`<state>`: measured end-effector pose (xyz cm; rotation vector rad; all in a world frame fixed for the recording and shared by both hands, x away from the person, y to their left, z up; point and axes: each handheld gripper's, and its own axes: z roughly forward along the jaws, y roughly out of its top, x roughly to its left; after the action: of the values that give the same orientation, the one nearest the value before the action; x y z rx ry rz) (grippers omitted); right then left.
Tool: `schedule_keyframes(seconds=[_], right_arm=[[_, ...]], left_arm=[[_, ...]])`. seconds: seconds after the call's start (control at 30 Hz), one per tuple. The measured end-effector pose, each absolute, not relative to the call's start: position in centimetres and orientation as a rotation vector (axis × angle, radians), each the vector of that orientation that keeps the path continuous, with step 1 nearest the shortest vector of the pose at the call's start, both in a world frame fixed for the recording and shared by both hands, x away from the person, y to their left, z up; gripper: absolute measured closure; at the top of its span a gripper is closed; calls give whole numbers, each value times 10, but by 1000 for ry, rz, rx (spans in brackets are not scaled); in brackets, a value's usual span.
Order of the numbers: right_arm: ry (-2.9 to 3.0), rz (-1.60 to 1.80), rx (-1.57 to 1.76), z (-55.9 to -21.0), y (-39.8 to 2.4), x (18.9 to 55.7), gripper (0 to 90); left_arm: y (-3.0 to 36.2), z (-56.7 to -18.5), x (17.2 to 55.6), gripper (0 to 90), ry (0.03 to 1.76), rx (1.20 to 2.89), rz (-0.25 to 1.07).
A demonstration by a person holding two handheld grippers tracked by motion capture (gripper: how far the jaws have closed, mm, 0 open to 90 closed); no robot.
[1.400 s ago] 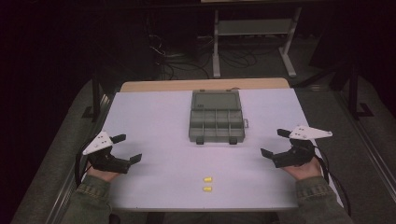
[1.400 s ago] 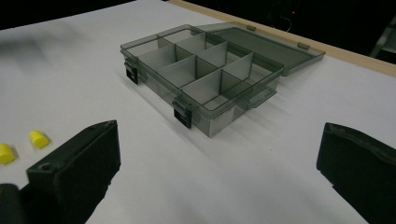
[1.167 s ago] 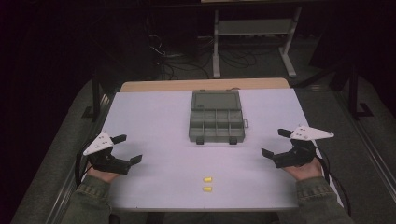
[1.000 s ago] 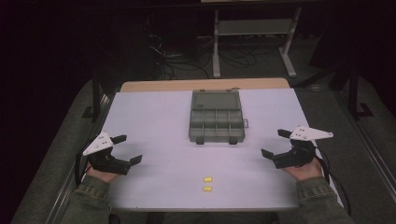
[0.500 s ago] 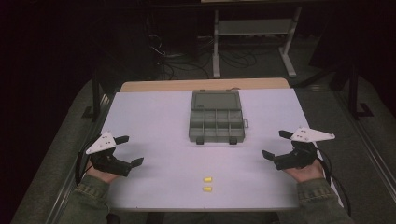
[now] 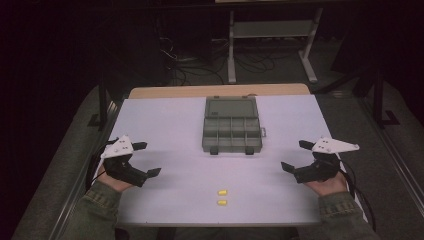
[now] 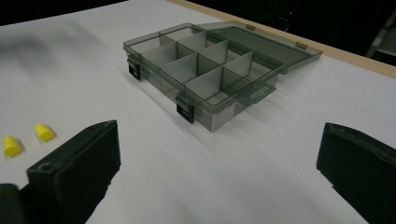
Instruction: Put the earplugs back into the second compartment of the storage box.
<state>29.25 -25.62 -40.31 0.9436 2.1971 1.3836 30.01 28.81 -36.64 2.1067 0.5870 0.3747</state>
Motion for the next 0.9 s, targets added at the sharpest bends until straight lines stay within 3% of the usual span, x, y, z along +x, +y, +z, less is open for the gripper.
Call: schedule_keyframes(seconds=[0.9], right_arm=[[2209,1376,921,-403,-254,291,0]], left_arm=[[221,-360,314,5,407,2246,263]])
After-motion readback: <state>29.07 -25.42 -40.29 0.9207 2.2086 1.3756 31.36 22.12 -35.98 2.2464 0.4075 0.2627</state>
